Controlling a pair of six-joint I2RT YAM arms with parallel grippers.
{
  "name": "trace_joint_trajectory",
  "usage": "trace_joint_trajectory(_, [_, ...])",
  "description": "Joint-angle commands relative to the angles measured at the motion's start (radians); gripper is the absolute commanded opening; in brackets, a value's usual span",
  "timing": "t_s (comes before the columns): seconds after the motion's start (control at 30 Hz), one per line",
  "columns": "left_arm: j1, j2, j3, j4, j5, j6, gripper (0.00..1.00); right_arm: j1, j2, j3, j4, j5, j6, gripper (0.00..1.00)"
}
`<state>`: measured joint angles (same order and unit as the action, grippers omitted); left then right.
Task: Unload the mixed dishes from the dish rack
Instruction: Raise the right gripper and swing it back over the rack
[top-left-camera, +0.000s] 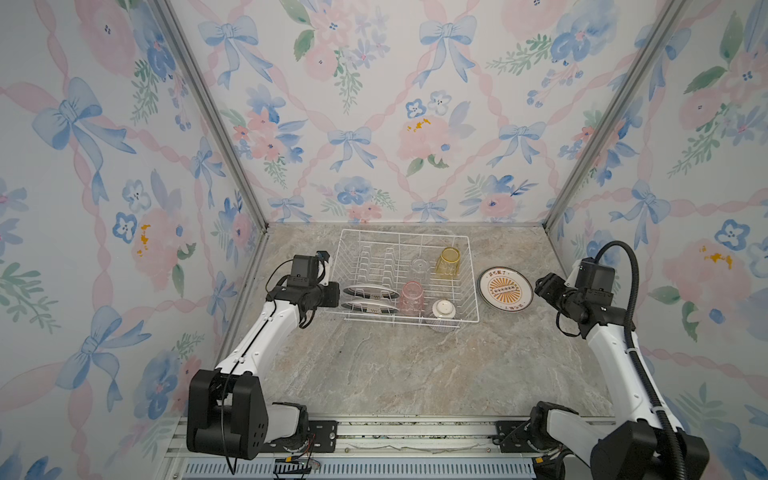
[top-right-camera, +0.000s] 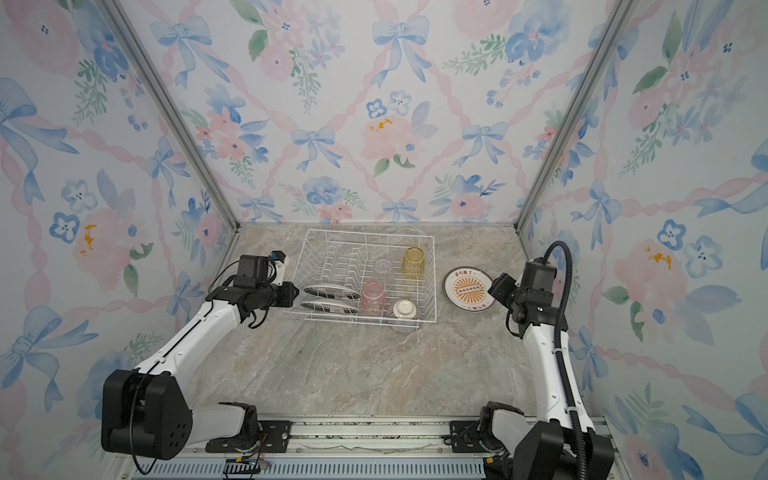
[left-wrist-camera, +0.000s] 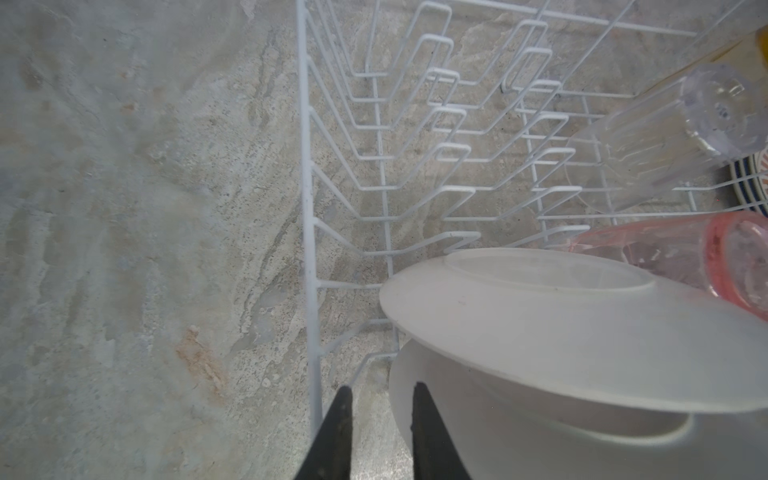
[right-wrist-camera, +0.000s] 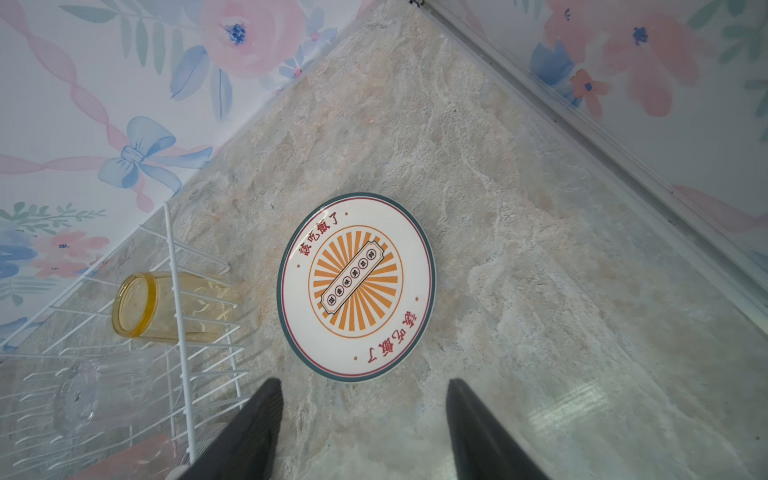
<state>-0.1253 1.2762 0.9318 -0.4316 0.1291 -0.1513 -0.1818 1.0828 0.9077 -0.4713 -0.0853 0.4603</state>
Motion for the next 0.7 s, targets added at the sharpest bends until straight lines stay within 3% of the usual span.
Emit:
trace_joint_trajectory(0.0, [-0.005,-0.055,0.008,0.015,-0.082,-0.021,0.25,0.080,-0.010,0.058,-0.076,0.058,-0.046,0.66])
trace_joint_trajectory(0.1, [0.005,-0.044,0.003,0.013,-0.115,-0.026,0.28,0.152,0.012,0.110,-0.106,0.090,-0.066,0.66])
trace_joint_trajectory(0.33, [0.015,0.069,0.011,0.018,-0.050,-0.045,0.29,0.229,0.019,0.168,-0.116,0.086,-0.083,0.67])
trace_joint_trajectory(0.5, [0.015,0.127,0.026,0.027,-0.046,-0.044,0.27,0.313,0.044,0.237,-0.138,-0.012,-0.159,0.65])
trace_joint_trajectory(0.67, [0.015,0.144,0.027,0.027,-0.027,-0.053,0.17,0.450,0.076,0.292,-0.118,-0.136,-0.305,0.53])
